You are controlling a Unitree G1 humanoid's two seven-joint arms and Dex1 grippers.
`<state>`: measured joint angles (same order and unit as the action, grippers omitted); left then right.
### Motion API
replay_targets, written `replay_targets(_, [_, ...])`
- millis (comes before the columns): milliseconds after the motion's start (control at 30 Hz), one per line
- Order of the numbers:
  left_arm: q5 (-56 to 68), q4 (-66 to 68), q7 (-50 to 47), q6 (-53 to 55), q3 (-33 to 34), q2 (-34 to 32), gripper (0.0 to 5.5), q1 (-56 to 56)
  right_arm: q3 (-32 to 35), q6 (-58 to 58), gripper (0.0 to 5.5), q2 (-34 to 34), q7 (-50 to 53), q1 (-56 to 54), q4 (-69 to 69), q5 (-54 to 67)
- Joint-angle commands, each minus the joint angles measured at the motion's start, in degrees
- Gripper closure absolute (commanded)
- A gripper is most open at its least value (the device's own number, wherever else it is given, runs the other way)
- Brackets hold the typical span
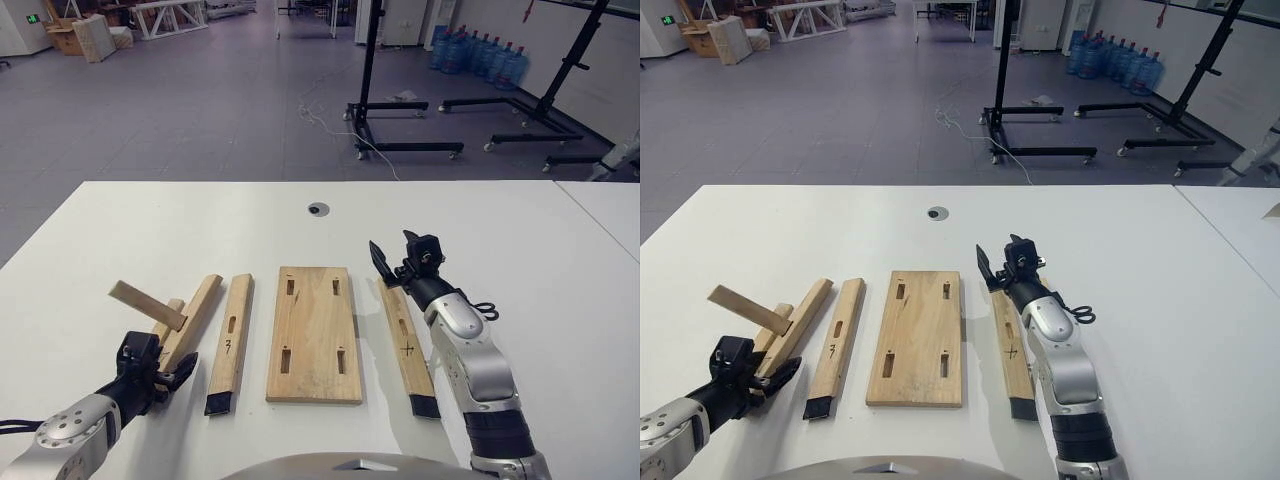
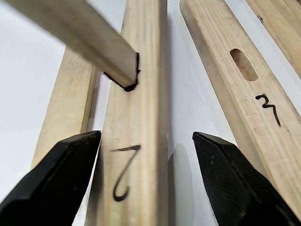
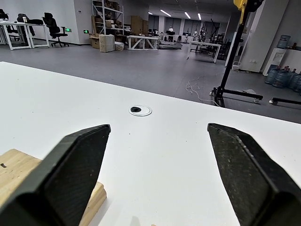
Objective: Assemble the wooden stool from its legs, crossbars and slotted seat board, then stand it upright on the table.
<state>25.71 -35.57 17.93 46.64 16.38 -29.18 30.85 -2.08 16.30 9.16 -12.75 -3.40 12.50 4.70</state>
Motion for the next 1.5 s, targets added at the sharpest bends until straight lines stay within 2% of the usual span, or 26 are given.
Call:
replay_targets(33, [-0.4, 0.05, 0.23, 0.91, -0.52, 0.0, 1.94, -0.65, 0.1, 1.22, 1.7, -0.19, 0.26, -0.2, 0.42, 0.29])
replay_targets(167, [-1.55, 0.83, 0.36, 0.79, -2.39, 0.0, 2.15, 0.37, 0.2, 1.11, 1.7, -0.18, 0.32, -0.62, 0.34, 0.23])
replay_targets(500, [-3.84, 4.03, 1.77, -0.08, -3.41, -0.93, 3.46, 0.63, 0.88, 1.19, 1.7, -0.52, 0.63, -1.33, 0.14, 0.53])
replay_targets(800, [-3.97, 4.16, 1.71, -0.4, -5.05, 0.74, 3.48, -1.98, 0.8, 0.67, 1.7, -0.9, 0.73, -2.03, -0.36, 0.24])
replay_targets(1000, [0.7, 3.92, 1.53, -2.31, -1.54, 4.5, 3.48, -10.4, 2.45, -0.71, 1.7, -1.63, 0.1, -5.39, -0.18, 2.7])
replay_targets(1100, [1.36, 4.87, 0.85, -3.06, 0.15, 5.02, 3.48, -13.96, 5.24, 0.58, 1.7, -1.6, -2.51, -8.06, 0.44, 8.6])
replay_targets(1200, [5.04, 4.79, 2.11, -3.39, 2.08, 6.31, 3.48, -17.74, 8.47, 9.03, 1.7, -0.89, -8.44, -10.54, 2.38, 21.92])
replay_targets(1367, [26.36, 2.33, 12.78, -1.19, 4.51, 7.28, 3.48, -23.5, 8.5, 25.61, 1.7, 1.53, -23.84, -15.13, 6.35, 49.23])
replay_targets(1500, [38.72, 4.04, 20.16, 1.02, 4.27, 4.31, 3.48, -27.94, 6.31, 30.61, 1.7, -0.08, -27.65, -18.45, 2.82, 57.03])
